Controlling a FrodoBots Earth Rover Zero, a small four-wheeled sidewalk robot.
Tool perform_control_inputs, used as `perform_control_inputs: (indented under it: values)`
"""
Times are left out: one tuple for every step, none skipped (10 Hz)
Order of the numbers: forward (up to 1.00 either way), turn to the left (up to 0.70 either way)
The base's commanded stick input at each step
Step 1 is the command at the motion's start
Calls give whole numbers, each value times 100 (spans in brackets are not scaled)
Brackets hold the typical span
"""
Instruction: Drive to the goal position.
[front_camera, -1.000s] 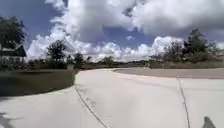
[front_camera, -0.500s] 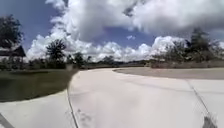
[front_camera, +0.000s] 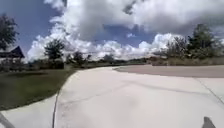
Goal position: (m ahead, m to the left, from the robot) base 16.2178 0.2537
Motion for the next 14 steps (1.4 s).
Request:
perform_control_inputs:
  values:
    - [85,0]
    - [85,0]
    - [85,0]
    - [85,0]
    - [85,0]
    - [85,0]
    - [85,0]
    - [85,0]
    - [85,0]
    - [85,0]
    - [85,34]
    - [85,34]
    - [85,34]
    - [85,34]
